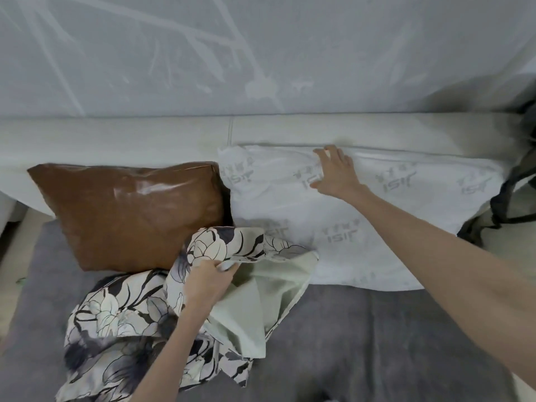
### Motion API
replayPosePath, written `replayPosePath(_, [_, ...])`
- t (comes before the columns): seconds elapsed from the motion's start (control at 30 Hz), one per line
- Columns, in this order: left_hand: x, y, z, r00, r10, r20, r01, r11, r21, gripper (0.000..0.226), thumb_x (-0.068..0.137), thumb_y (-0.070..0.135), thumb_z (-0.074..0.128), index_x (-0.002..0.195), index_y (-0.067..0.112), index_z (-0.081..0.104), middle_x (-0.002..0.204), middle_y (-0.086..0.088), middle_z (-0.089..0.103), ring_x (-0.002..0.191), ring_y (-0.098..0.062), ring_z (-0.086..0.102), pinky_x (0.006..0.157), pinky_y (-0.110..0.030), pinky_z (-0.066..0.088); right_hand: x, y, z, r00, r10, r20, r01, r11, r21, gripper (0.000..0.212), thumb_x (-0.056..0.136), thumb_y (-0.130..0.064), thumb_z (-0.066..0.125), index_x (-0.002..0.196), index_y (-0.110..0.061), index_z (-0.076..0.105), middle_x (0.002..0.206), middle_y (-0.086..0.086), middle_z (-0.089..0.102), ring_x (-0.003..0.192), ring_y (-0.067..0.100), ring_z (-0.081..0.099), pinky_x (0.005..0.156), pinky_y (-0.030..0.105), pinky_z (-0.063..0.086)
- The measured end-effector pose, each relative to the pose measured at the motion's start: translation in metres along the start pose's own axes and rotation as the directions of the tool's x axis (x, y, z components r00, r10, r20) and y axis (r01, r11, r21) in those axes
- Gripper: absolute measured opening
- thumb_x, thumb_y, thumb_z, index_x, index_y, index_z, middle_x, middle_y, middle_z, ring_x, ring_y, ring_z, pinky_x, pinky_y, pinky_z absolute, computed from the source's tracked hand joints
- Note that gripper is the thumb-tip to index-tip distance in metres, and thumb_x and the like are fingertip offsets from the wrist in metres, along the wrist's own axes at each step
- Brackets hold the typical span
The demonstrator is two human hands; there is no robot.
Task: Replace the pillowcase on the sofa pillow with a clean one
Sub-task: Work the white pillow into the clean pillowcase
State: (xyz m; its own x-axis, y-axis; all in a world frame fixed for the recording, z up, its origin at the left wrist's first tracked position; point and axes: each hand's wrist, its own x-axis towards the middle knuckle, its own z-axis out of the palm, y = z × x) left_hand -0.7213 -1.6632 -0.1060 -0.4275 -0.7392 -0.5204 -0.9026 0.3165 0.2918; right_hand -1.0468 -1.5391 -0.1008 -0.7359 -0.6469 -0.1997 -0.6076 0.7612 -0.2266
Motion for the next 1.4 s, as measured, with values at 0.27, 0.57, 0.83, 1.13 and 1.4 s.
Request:
replayPosePath(0.27, [0.0, -0.028, 0.034, 0.979, -0.202, -0.031, 0.187, 0.947, -0.26, 0.055, 0.09, 0.059, 0.045, 0.062, 0.012, 0.044, 0.061, -0.003, 0.051, 0.063, -0.025, 0.053, 0.066, -0.034, 0.042, 0.013, 0.019, 0.061, 0.974, -0.016, 0.225, 0.073, 0.966, -0.25, 0.071, 0.064, -0.061, 0.07, 0.117, -0.016, 0.052, 0.123, 0.01, 0.057, 0.116, 0.029, 0.05, 0.097, 0.043, 0.034])
replayPosePath(0.57, [-0.013, -0.033, 0.045, 0.951, -0.295, 0.09, 0.308, 0.883, -0.354, 0.062, 0.094, 0.06, 0.035, 0.101, 0.001, 0.053, 0.086, -0.008, 0.053, 0.084, -0.025, 0.05, 0.07, -0.033, 0.036, -0.069, 0.014, 0.038, 0.985, -0.11, 0.135, 0.109, 0.994, 0.012, 0.024, 0.08, -0.015, 0.05, 0.103, -0.006, 0.052, 0.098, 0.016, 0.06, 0.093, 0.036, 0.059, 0.064, 0.036, 0.045])
replayPosePath(0.83, [-0.028, -0.026, 0.023, 0.951, -0.263, 0.163, 0.305, 0.886, -0.35, 0.077, 0.095, 0.062, 0.027, 0.141, 0.001, 0.038, 0.129, -0.024, 0.055, 0.117, -0.039, 0.053, 0.1, -0.045, 0.04, -0.162, -0.004, -0.05, 0.993, -0.116, 0.0, 0.116, 0.993, -0.014, 0.069, 0.074, -0.006, 0.047, 0.14, -0.025, 0.033, 0.087, 0.02, 0.063, 0.083, 0.042, 0.058, 0.06, 0.035, 0.033])
replayPosePath(1.13, [-0.035, -0.014, 0.011, 0.952, -0.114, 0.285, 0.214, 0.913, -0.348, 0.076, 0.096, 0.06, 0.025, 0.134, -0.003, 0.045, 0.134, -0.022, 0.05, 0.121, -0.039, 0.05, 0.1, -0.045, 0.042, -0.258, 0.02, -0.157, 0.983, 0.178, -0.048, -0.176, 0.983, 0.055, 0.021, 0.087, -0.017, 0.057, 0.094, 0.003, 0.06, 0.1, 0.025, 0.065, 0.095, 0.042, 0.058, 0.074, 0.039, 0.041])
replayPosePath(1.4, [-0.023, -0.009, 0.021, 0.954, 0.006, 0.299, 0.152, 0.851, -0.503, 0.055, 0.099, 0.044, 0.036, 0.127, 0.001, 0.054, 0.129, -0.022, 0.057, 0.117, -0.037, 0.056, 0.08, -0.031, 0.045, -0.321, 0.049, -0.186, 0.949, 0.314, 0.006, -0.297, 0.89, 0.345, 0.03, 0.083, -0.022, 0.069, 0.11, -0.011, 0.064, 0.1, 0.017, 0.07, 0.089, 0.037, 0.065, 0.079, 0.049, 0.054])
